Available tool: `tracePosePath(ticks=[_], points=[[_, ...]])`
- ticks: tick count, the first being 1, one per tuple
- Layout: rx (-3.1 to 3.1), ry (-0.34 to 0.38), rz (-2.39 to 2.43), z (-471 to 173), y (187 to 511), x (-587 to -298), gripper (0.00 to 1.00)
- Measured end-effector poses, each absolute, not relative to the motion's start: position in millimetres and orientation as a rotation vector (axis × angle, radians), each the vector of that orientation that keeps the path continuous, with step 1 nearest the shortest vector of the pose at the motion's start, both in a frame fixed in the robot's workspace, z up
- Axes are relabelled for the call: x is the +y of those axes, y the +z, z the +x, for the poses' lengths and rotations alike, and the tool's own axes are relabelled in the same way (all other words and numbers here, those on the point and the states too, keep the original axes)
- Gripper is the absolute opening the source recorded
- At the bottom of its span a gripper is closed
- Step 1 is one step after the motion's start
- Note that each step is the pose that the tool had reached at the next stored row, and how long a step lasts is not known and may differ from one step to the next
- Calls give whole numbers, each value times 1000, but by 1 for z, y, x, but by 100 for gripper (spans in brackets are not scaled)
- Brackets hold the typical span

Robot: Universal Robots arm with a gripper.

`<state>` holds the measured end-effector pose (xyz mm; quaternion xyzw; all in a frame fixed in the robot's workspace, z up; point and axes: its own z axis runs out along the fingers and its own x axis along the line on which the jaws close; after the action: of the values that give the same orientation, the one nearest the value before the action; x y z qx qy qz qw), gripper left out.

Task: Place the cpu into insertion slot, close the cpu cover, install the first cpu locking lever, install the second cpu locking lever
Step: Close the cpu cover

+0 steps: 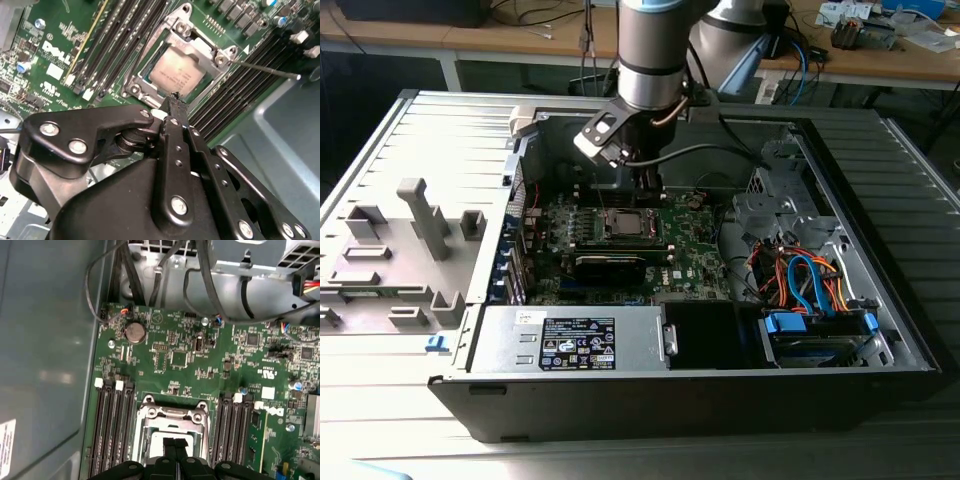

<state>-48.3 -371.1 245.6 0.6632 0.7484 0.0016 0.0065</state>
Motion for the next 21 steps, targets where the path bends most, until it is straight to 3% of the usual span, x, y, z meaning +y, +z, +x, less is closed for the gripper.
tracePosePath(ticks=[21], points=[[2353,-20,2085,-70,224,-371,11]])
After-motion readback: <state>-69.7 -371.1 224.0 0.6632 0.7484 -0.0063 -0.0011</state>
